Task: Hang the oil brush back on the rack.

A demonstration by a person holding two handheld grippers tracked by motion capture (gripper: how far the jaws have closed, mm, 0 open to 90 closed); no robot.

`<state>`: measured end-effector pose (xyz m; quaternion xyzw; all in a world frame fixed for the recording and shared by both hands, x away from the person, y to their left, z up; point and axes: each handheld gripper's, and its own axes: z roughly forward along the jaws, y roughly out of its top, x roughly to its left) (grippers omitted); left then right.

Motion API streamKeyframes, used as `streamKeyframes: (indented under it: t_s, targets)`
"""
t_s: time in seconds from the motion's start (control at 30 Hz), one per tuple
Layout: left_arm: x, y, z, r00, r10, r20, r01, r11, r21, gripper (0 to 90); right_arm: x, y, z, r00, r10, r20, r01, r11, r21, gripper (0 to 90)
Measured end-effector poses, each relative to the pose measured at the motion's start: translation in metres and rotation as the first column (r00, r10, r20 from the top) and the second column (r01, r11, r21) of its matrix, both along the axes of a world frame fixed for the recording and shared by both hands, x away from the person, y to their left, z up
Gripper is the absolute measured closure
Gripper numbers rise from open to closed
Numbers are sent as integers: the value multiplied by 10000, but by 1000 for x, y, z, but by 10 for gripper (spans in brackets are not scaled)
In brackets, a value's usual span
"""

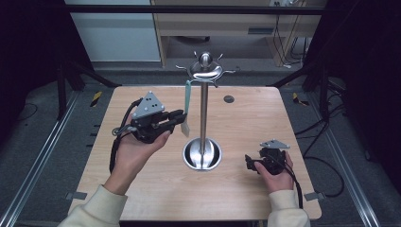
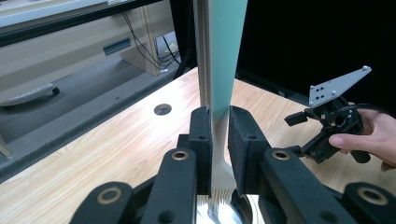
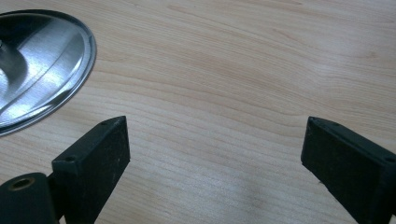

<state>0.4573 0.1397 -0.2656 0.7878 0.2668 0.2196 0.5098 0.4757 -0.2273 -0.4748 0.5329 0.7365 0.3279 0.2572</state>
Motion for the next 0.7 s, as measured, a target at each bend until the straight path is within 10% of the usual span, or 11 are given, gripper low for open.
streamKeyframes:
  t_s: [0.4, 0.7]
  targets:
    - [-13, 10, 3, 9991, 313, 285, -308, 9994, -178, 636, 0, 0, 0, 10000, -39, 7, 39, 10000, 8, 86]
    - [-25, 11, 3, 9985, 496, 249, -495, 9988, -42, 294, -1, 0, 0, 10000, -70, 16, 70, 10000, -5, 86]
